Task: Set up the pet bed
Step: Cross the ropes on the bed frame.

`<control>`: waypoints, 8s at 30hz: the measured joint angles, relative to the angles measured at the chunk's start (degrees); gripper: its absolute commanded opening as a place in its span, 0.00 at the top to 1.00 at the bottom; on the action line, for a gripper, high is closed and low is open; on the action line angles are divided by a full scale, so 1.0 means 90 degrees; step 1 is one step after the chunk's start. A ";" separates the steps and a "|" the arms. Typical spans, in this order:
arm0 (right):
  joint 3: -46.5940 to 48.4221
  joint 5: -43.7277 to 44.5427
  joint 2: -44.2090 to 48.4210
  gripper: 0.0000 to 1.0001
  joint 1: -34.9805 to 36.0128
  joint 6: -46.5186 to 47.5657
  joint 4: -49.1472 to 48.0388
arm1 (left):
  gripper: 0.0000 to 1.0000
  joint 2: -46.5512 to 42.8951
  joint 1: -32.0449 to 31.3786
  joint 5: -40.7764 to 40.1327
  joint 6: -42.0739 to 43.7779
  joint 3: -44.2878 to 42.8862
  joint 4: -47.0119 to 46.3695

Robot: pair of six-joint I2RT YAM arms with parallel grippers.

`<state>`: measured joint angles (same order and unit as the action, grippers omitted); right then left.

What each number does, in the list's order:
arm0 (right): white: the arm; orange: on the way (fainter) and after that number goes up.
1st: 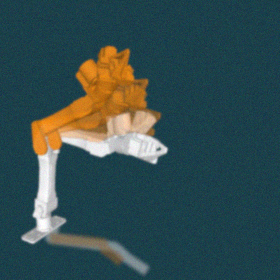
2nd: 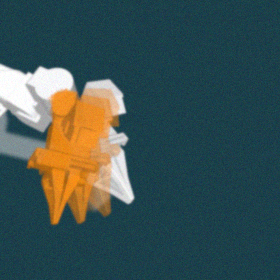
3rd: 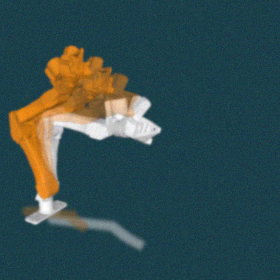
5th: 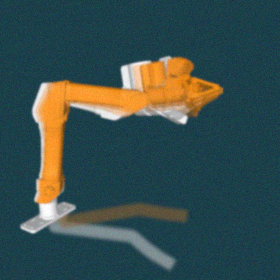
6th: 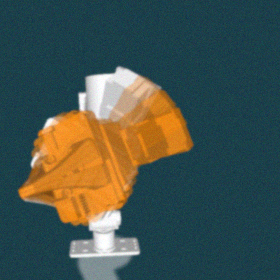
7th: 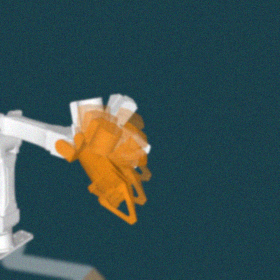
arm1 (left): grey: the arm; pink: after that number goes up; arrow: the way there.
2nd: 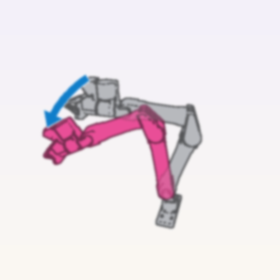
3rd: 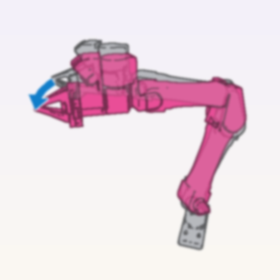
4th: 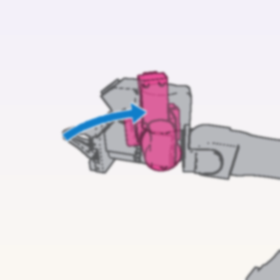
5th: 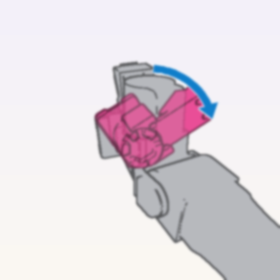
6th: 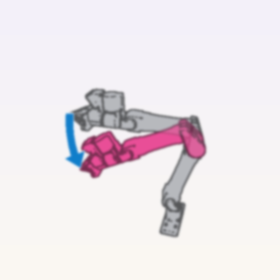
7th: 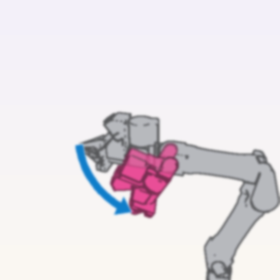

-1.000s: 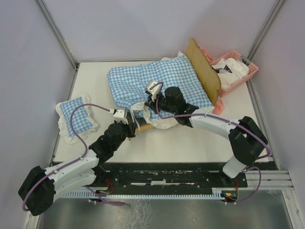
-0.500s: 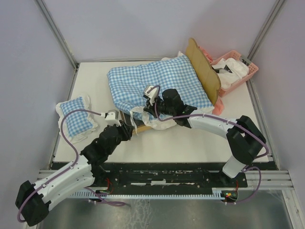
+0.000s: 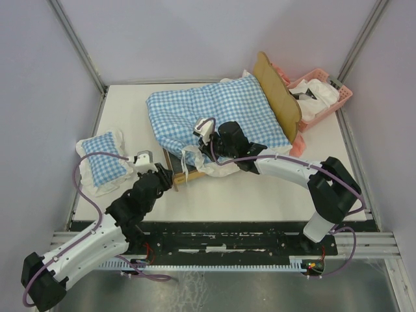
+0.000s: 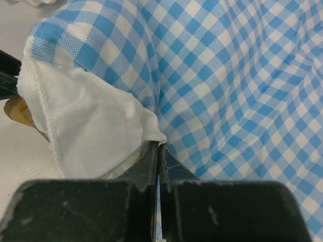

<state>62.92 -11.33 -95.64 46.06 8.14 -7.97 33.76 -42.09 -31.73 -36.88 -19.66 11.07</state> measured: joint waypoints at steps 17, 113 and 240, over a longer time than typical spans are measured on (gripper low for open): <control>-0.0104 0.0403 0.0316 0.43 0.0119 -0.0257 0.0401 | 0.97 0.0806 0.0024 -0.0316 0.0141 0.0357 -0.1610; -0.1202 0.3480 -0.0367 0.98 0.1008 -0.1110 -0.2963 | 0.52 0.0430 0.0085 -0.0850 -0.0610 -0.0755 0.0624; -0.0750 0.2319 -0.0491 0.98 0.0364 -0.1639 -0.2288 | 0.47 0.6873 -0.1268 -0.2317 0.1904 0.0753 -0.7674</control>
<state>56.16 9.54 -100.05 49.34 -6.61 -28.56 95.61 -53.49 -52.58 -19.75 -12.88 -58.00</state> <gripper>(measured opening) 0.025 0.535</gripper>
